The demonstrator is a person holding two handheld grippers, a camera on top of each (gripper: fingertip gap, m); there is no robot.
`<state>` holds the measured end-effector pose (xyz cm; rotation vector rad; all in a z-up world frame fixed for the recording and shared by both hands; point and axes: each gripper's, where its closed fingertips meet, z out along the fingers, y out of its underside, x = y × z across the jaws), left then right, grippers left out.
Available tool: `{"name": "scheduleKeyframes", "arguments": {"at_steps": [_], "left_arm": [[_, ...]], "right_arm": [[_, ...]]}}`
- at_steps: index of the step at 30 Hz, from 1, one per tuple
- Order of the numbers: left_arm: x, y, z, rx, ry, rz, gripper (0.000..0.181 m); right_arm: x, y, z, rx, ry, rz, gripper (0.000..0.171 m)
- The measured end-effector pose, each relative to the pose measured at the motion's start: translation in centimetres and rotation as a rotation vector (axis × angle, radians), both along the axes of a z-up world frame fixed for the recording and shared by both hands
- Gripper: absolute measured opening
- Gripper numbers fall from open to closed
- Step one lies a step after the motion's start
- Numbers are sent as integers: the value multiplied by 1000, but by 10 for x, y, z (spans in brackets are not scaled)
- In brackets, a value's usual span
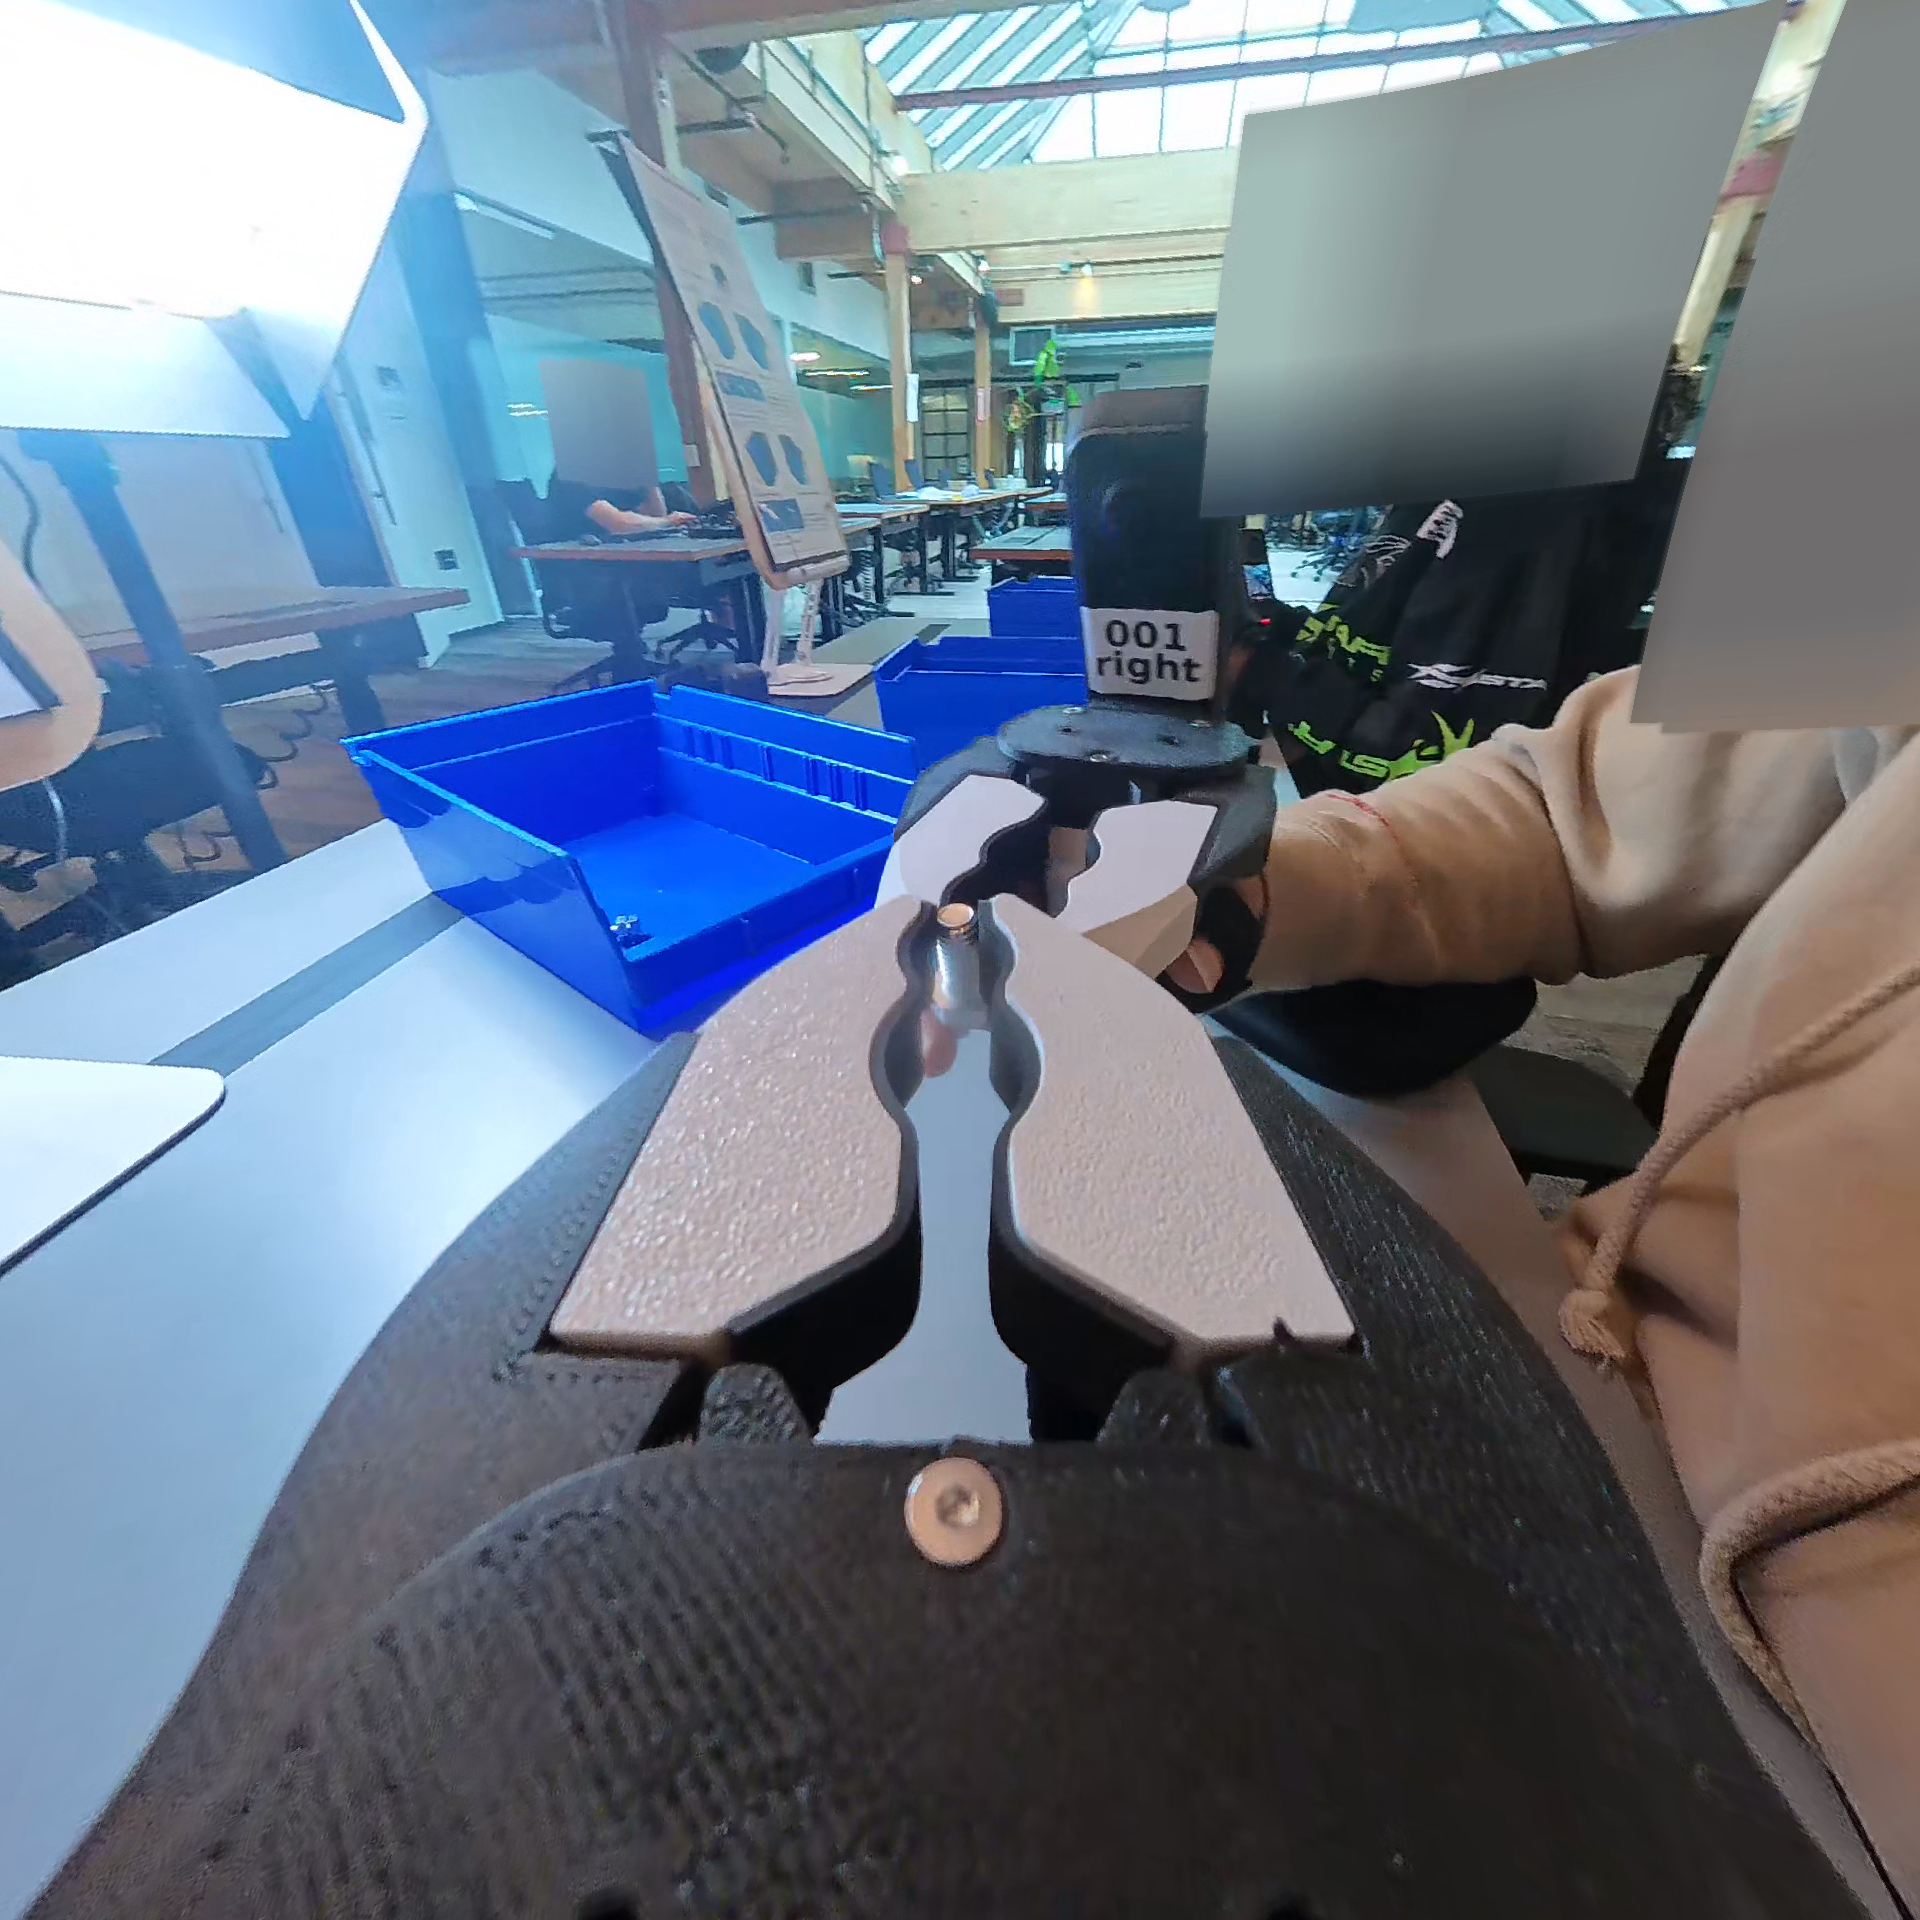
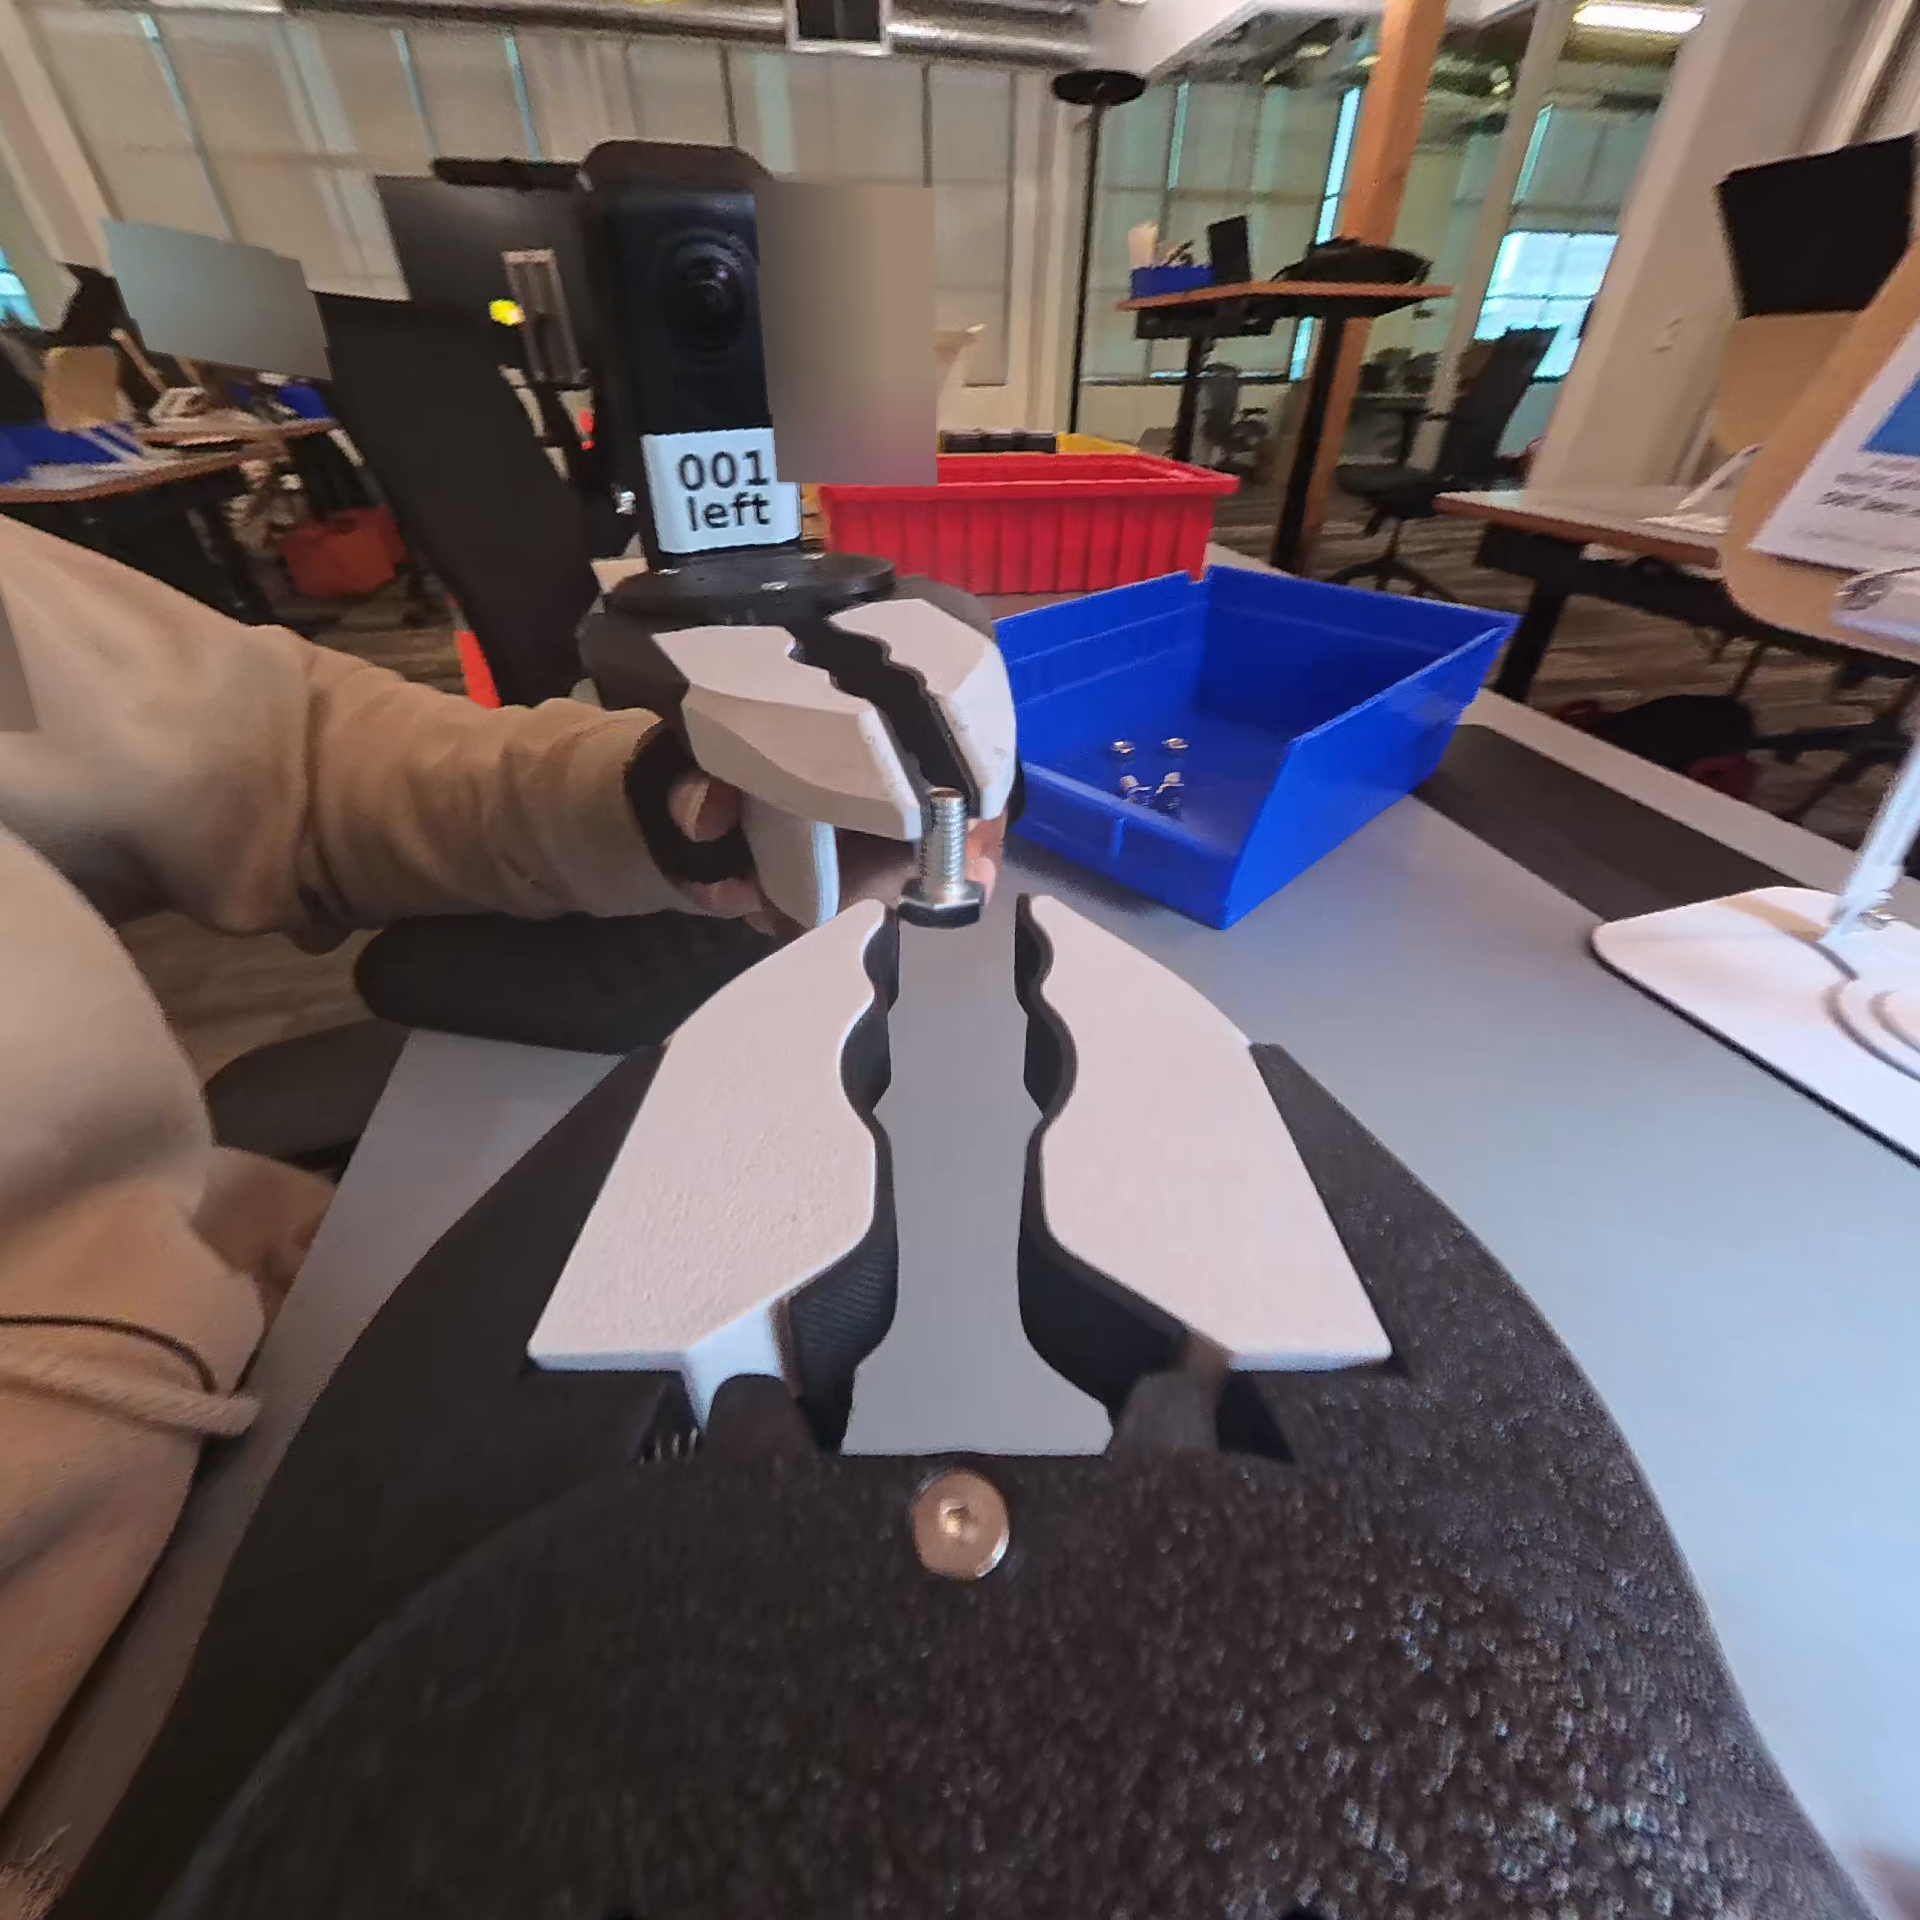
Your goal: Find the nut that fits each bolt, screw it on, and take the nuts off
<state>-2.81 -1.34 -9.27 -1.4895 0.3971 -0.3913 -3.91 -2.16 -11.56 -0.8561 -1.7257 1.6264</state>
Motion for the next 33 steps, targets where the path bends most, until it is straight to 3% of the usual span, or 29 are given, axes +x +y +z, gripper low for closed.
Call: {"name": "scheduleKeyframes", "arguments": {"at_steps": [19, 22, 25, 28, 33], "left_arm": [[-5, 7, -1, -23, -24, 50, 8], [-17, 6, 8, 5, -20, 90, 30], [-67, 2, 34, 59, -14, 264, 34], [-160, -8, 54, 50, -5, 563, 31], [-322, -30, 36, -202, -86, 932, 30]], "right_arm": [[-10, 2, -4, 30, 7, -125, 14], [-12, 8, -4, 20, -1, -157, 14], [-15, 22, -3, -5, -17, -203, 14], [-16, 38, -1, -19, -20, -254, 14], [-17, 58, -1, -39, -31, -307, 14]]}}
